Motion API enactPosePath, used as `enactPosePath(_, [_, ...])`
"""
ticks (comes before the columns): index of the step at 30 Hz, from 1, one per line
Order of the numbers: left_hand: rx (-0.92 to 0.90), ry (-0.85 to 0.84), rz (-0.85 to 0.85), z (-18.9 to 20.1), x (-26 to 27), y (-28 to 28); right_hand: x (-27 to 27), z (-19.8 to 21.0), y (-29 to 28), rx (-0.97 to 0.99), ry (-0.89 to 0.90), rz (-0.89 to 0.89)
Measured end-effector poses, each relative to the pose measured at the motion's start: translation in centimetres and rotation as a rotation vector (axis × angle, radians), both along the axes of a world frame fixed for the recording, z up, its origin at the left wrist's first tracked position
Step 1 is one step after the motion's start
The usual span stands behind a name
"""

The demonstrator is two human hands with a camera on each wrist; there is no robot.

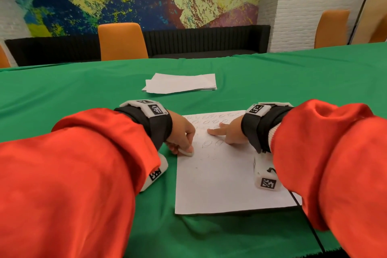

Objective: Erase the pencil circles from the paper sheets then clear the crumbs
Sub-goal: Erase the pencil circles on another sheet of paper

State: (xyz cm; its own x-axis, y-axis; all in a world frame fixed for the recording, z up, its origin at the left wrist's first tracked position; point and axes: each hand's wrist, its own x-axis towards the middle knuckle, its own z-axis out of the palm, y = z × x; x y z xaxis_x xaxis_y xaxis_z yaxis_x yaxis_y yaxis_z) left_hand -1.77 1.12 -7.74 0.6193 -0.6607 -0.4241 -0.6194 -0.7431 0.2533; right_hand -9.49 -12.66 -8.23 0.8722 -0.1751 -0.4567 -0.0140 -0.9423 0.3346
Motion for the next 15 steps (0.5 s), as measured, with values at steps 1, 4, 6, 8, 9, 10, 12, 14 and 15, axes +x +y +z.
enactPosePath(1, [0.013,0.011,0.014,0.1,0.2,0.4,0.0,0.0,0.0,-0.003,-0.001,0.002])
enactPosePath(4, [0.029,0.019,0.031,0.4,0.4,1.0,0.1,-0.1,0.1,-0.007,0.005,0.010])
enactPosePath(6, [-0.003,0.003,0.038,0.5,0.2,1.0,0.1,0.0,0.2,-0.010,0.003,0.010])
enactPosePath(8, [-0.051,0.003,0.049,0.4,0.0,0.9,0.0,0.1,0.3,-0.016,0.005,0.011])
enactPosePath(9, [-0.068,0.007,0.056,0.4,0.0,1.0,0.0,0.2,0.3,-0.016,0.010,0.012])
enactPosePath(10, [-0.074,0.006,0.060,0.3,0.0,1.2,0.0,0.2,0.4,-0.016,0.014,0.013])
enactPosePath(12, [-0.051,-0.014,0.068,0.3,0.0,1.9,-0.1,0.2,0.4,-0.019,0.017,0.014])
enactPosePath(14, [0.000,-0.027,0.074,0.4,-0.2,2.9,-0.2,0.3,0.4,-0.014,0.020,0.009])
enactPosePath(15, [0.027,-0.032,0.079,0.5,-0.4,3.3,-0.2,0.4,0.5,-0.014,0.022,0.003])
